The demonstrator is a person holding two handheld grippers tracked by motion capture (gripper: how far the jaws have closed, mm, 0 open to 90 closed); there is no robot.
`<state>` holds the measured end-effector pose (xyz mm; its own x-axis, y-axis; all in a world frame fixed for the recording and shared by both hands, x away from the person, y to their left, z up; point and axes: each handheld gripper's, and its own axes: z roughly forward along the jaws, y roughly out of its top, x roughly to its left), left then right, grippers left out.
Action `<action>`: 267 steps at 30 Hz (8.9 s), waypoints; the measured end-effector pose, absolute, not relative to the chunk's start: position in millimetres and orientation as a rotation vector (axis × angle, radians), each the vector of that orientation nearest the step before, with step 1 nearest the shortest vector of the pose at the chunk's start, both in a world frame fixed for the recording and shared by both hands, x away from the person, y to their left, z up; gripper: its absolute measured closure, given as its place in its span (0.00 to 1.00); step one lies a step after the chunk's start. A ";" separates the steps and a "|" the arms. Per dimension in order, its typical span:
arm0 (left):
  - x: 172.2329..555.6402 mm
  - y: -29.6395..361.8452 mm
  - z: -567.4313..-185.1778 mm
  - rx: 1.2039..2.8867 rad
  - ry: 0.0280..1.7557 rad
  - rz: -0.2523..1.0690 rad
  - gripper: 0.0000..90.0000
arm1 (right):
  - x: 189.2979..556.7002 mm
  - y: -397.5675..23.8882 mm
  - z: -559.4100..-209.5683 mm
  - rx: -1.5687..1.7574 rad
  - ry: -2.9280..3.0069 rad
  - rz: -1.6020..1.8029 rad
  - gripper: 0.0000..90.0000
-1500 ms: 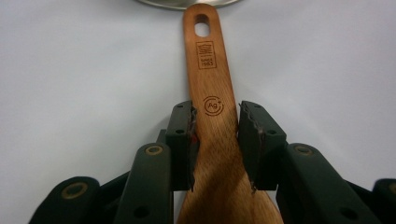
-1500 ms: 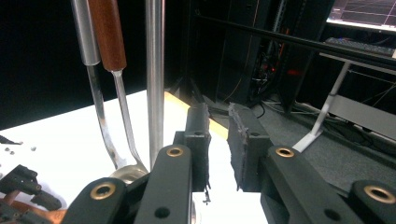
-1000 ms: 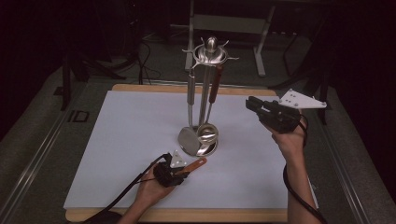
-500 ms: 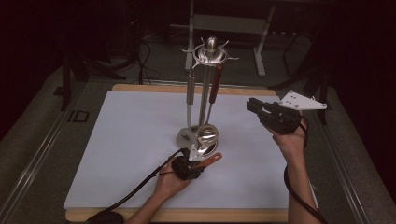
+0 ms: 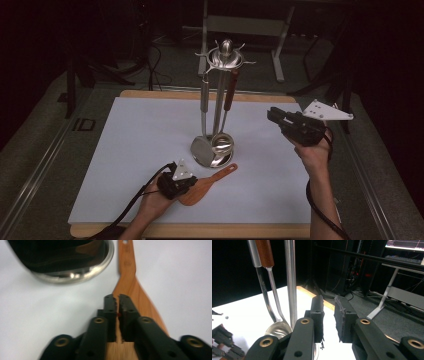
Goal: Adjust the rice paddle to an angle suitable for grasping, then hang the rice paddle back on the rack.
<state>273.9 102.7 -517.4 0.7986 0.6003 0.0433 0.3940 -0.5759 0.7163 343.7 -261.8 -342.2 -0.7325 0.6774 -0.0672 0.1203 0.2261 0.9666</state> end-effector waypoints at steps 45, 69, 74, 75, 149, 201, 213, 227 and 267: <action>256.8 77.7 -534.8 2.278 0.648 0.263 1.00 | 324.2 -230.6 -415.0 0.827 2.224 1.448 0.86; 269.6 120.6 -508.4 2.077 0.793 0.494 0.96 | 315.7 -151.3 -519.8 1.352 2.321 0.973 0.31; 273.1 132.8 -506.8 2.039 0.843 0.520 0.95 | 315.8 -140.5 -529.1 1.376 2.330 0.862 0.26; 273.5 135.2 -506.8 2.032 0.851 0.524 0.95 | 315.2 -138.8 -529.4 1.360 2.327 0.846 0.27; 321.0 196.5 -539.6 1.988 1.125 0.649 0.86 | 370.5 -209.8 -473.7 1.304 2.602 0.531 0.74; 320.7 197.6 -539.3 1.972 1.124 0.648 0.85 | 373.5 -227.8 -357.8 0.920 2.336 1.329 0.74; 320.2 198.1 -539.0 1.966 1.124 0.650 0.85 | 376.9 -232.5 -331.3 0.869 2.287 1.460 0.74; 320.6 198.0 -539.0 1.967 1.122 0.646 0.85 | 379.1 -237.4 -294.4 0.769 2.212 1.722 0.74; 321.5 197.9 -539.1 1.964 1.127 0.640 0.84 | 386.0 -223.5 -284.3 0.758 2.263 1.629 0.57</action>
